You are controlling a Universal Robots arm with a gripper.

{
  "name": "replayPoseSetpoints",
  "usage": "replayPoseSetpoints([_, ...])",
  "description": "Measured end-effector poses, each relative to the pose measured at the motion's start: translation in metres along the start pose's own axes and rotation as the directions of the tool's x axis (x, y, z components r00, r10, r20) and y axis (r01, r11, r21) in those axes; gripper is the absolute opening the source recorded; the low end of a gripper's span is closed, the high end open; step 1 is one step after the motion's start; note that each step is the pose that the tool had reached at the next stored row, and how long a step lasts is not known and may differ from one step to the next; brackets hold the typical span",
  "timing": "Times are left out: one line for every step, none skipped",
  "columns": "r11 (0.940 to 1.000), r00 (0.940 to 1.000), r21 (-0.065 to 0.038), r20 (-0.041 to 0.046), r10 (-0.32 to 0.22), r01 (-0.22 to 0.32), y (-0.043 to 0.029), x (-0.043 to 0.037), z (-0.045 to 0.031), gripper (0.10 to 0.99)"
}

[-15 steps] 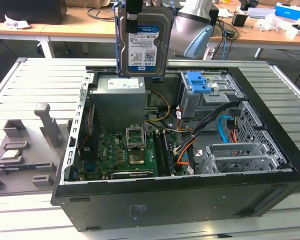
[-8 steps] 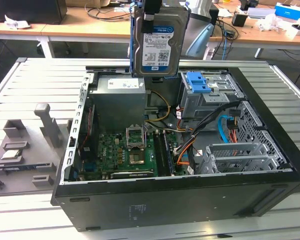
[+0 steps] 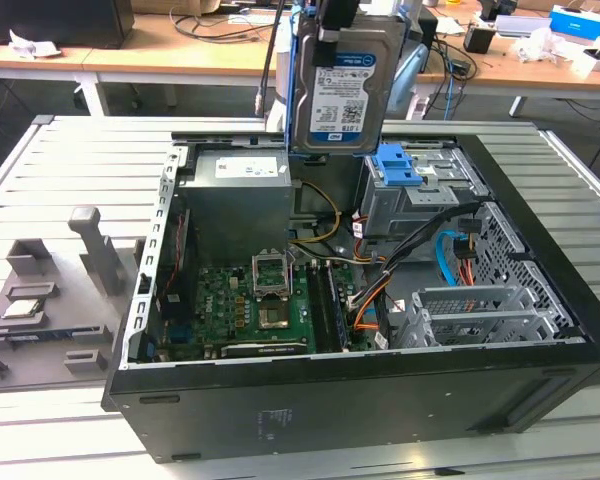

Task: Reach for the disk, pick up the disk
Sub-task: 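Pick up the disk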

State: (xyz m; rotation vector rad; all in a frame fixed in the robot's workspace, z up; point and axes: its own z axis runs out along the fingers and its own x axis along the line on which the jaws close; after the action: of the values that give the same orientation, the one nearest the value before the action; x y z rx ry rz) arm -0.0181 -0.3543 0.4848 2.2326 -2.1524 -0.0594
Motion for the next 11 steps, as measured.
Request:
replayPoseSetpoints([1.0000,1.0000,0.000,0.0000,0.000,0.000,-0.0030,0.0001,-0.0002,0.369])
replayPoseSetpoints([1.0000,1.0000,0.000,0.0001,0.000,0.000,-0.0078,0.0003,-0.0004,0.369])
replayPoseSetpoints([1.0000,1.0000,0.000,0.0001,0.000,0.000,-0.0129,0.0004,-0.0007,0.369])
replayPoseSetpoints([1.0000,1.0000,0.000,0.0001,0.000,0.000,-0.0161,0.0004,-0.0008,0.369])
replayPoseSetpoints([1.0000,1.0000,0.000,0.0002,0.000,0.000,-0.0197,0.0005,-0.0010,0.369])
replayPoseSetpoints([1.0000,1.0000,0.000,0.0001,0.000,0.000,-0.0268,0.0007,-0.0014,0.369])
replayPoseSetpoints([1.0000,1.0000,0.000,0.0001,0.000,0.000,-0.0330,0.0009,-0.0018,0.369])
replayPoseSetpoints([1.0000,1.0000,0.000,0.0001,0.000,0.000,-0.0360,0.0009,-0.0020,0.369])
replayPoseSetpoints([1.0000,1.0000,0.000,0.0001,0.000,0.000,-0.0391,0.0010,-0.0021,0.369])
replayPoseSetpoints([1.0000,1.0000,0.000,0.0001,0.000,0.000,-0.0434,0.0011,-0.0024,0.369])
replayPoseSetpoints([1.0000,1.0000,0.000,0.0001,0.000,0.000,-0.0467,0.0012,-0.0025,0.369])
